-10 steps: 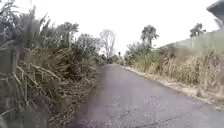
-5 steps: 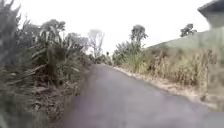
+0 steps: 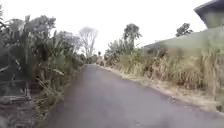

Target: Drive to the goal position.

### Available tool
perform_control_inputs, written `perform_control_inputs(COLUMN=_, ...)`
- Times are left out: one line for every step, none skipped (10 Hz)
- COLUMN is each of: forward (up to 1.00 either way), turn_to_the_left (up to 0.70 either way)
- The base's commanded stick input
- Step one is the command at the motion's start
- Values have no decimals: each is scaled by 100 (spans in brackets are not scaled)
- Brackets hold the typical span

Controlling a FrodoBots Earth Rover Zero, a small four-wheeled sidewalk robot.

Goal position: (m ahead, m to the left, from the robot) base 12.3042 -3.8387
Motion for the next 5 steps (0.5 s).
perform_control_inputs(forward=100, turn_to_the_left=40)
perform_control_inputs(forward=100, turn_to_the_left=40)
perform_control_inputs(forward=100, turn_to_the_left=0)
perform_control_inputs(forward=100, turn_to_the_left=0)
perform_control_inputs(forward=100, turn_to_the_left=0)
